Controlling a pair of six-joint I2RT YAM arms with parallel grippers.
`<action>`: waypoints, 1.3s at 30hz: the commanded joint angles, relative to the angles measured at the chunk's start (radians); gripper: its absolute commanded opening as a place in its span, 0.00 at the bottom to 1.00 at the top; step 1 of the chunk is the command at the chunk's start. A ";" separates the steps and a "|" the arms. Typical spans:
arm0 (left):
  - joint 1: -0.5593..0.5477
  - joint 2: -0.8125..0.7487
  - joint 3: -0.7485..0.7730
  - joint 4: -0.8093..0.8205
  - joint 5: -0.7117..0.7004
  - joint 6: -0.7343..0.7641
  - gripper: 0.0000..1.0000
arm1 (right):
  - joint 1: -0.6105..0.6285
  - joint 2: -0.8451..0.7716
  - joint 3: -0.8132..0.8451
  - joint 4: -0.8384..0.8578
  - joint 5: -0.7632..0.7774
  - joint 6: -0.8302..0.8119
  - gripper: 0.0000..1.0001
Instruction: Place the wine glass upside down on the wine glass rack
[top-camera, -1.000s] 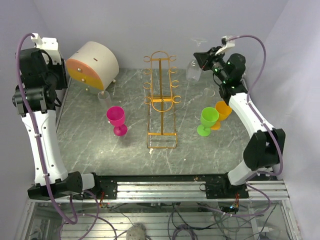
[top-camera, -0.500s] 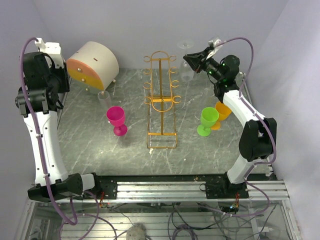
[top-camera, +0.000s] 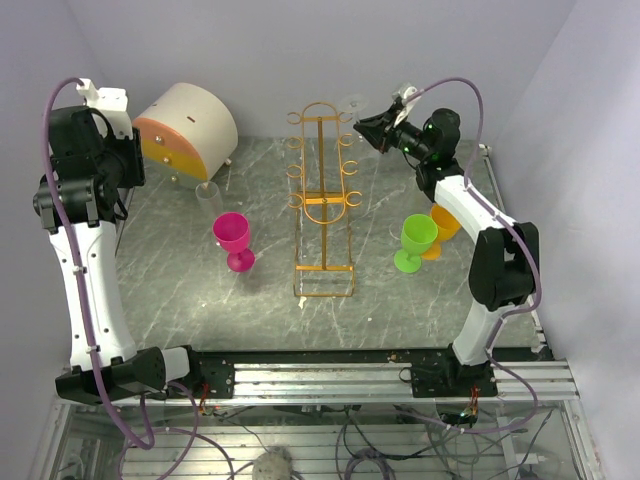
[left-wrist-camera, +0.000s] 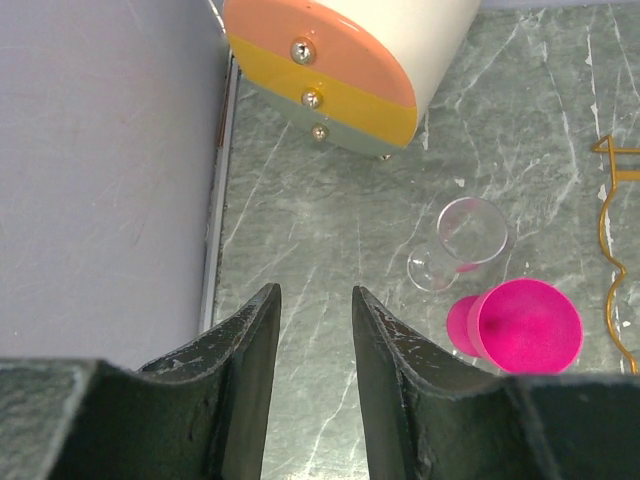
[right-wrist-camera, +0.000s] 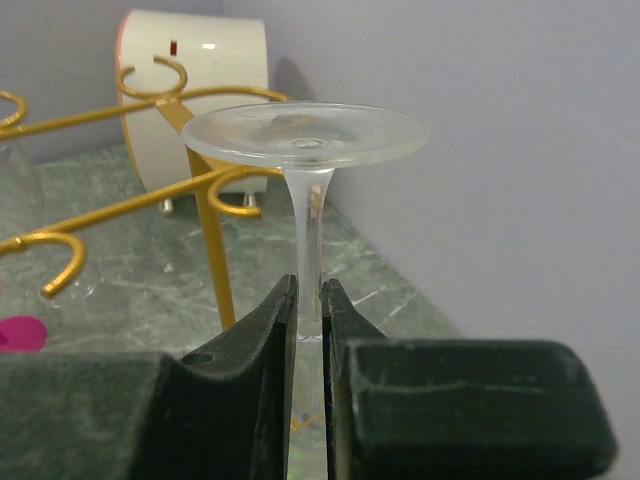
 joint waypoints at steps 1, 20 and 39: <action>0.003 -0.016 0.001 0.014 0.046 0.009 0.46 | 0.006 0.010 0.037 -0.003 -0.017 -0.066 0.00; 0.001 -0.004 -0.026 0.018 0.068 0.007 0.47 | 0.025 0.021 0.010 0.051 -0.059 -0.069 0.00; -0.005 0.197 0.047 -0.099 0.309 0.067 0.50 | 0.041 0.062 -0.010 0.099 -0.092 -0.055 0.00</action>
